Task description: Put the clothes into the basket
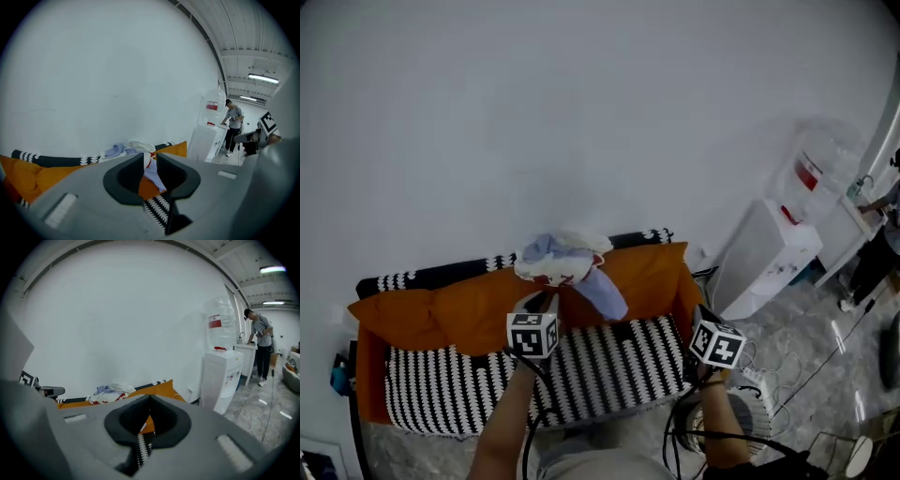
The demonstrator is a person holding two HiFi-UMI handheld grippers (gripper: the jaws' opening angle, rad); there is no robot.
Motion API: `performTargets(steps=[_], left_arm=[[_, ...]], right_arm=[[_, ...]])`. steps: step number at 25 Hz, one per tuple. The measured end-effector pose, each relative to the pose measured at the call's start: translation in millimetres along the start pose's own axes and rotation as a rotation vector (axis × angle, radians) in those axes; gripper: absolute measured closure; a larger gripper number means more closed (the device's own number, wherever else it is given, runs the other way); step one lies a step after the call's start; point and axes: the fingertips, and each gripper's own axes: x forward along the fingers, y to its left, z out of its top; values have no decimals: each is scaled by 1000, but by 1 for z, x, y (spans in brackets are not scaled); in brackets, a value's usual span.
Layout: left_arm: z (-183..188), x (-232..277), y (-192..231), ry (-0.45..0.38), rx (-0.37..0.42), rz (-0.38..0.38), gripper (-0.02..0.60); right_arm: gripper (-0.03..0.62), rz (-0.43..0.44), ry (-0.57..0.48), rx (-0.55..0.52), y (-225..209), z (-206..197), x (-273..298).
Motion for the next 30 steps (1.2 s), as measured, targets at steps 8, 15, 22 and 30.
performTargets(steps=[8, 15, 22, 30], left_arm=[[0, 62, 91, 73, -13, 31, 488], [-2, 122, 121, 117, -9, 14, 488], [-19, 179, 121, 175, -5, -24, 488], [-50, 222, 124, 258, 33, -43, 488]], right_arm=[[591, 16, 92, -17, 51, 0, 89], [591, -7, 170, -60, 62, -11, 135], [591, -35, 214, -57, 52, -23, 166], [591, -53, 290, -27, 45, -61, 185]])
